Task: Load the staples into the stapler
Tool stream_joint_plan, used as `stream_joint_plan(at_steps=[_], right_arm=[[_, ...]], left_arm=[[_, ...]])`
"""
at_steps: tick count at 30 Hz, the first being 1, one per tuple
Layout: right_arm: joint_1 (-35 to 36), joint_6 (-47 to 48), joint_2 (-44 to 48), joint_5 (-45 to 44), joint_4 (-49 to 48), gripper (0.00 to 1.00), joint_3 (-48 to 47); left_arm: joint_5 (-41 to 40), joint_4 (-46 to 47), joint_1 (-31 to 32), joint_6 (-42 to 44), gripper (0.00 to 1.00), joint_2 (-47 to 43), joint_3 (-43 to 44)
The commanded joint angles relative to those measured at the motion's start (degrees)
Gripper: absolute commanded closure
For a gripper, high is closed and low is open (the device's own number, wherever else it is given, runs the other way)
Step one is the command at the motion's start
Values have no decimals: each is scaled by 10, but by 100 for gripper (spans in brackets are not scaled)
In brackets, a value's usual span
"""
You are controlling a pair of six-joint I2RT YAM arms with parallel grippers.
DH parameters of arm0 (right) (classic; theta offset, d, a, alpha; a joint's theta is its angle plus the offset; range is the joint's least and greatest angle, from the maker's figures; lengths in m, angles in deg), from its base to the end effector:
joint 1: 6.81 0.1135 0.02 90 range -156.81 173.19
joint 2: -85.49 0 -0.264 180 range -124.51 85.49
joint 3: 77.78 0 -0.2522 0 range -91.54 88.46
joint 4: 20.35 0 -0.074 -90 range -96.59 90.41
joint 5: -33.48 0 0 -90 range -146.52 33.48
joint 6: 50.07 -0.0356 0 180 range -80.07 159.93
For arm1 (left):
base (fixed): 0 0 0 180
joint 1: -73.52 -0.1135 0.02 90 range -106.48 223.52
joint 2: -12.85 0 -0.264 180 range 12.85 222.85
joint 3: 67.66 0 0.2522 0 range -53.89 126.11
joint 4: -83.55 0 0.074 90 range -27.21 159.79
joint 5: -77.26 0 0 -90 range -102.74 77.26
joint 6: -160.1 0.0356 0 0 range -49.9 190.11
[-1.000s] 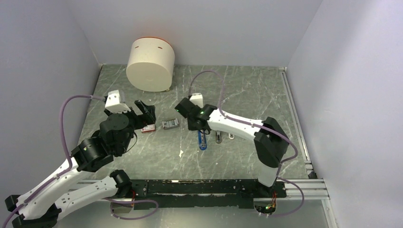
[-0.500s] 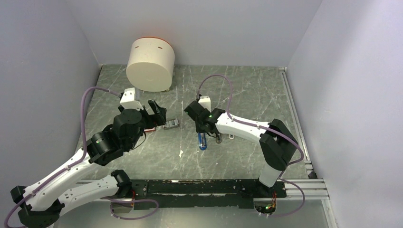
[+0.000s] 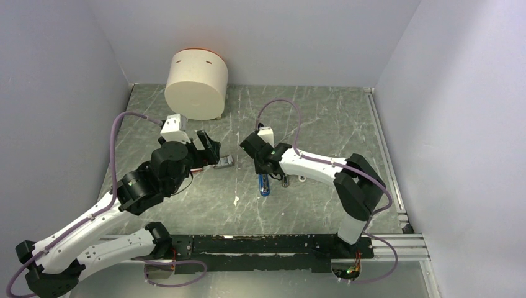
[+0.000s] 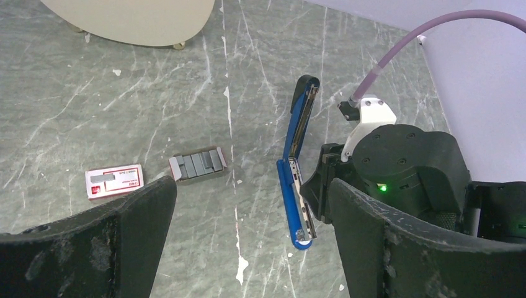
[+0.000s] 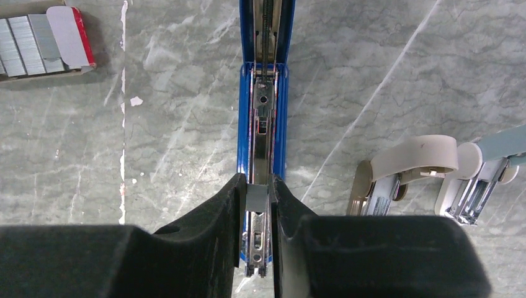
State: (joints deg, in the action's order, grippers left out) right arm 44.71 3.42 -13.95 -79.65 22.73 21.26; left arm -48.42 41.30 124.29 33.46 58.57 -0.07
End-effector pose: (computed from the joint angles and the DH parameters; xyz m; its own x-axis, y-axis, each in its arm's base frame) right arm 0.2308 0.2679 0.2001 -0.7988 -0.1257 -0.5883 -0.1595 0.9872 0.0057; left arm 0.1212 -0.1156 0.3606 -0.3459 -0.3429 -0.8734 0.0960 0.9130 -0.3964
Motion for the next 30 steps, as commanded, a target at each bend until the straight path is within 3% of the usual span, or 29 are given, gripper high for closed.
stream_joint_plan(at_steps=[1, 30], right_arm=[[-5, 9, -9, -6, -18, 77, 6], [-9, 30, -20, 20, -34, 77, 28]], left_arm=[[4, 23, -4, 7, 3, -2, 4], [-7, 20, -4, 3, 3, -5, 2]])
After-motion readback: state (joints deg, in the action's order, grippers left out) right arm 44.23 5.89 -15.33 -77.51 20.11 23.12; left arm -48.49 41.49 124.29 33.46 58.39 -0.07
